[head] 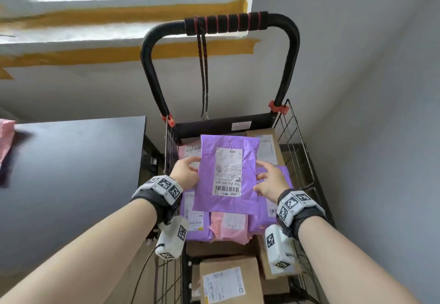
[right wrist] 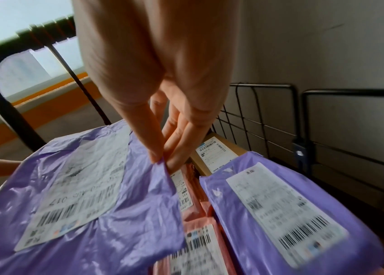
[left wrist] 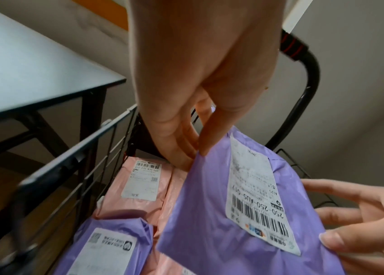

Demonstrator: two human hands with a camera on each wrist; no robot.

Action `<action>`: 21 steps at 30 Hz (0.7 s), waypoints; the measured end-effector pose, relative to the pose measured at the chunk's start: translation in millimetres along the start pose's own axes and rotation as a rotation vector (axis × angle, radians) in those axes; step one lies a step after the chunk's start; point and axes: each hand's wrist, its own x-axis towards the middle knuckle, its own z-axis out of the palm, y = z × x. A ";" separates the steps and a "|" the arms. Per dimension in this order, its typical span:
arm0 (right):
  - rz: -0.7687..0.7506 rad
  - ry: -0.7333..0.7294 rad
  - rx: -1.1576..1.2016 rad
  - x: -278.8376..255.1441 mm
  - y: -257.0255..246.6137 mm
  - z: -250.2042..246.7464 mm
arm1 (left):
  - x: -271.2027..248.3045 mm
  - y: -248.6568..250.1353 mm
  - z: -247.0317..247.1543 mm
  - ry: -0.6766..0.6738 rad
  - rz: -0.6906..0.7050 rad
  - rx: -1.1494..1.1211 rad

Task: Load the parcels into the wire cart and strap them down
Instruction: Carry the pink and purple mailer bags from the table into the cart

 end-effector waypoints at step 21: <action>0.159 -0.042 -0.345 181.4 43.7 31.1 | 186.6 -36.1 48.4 0.028 -0.205 0.153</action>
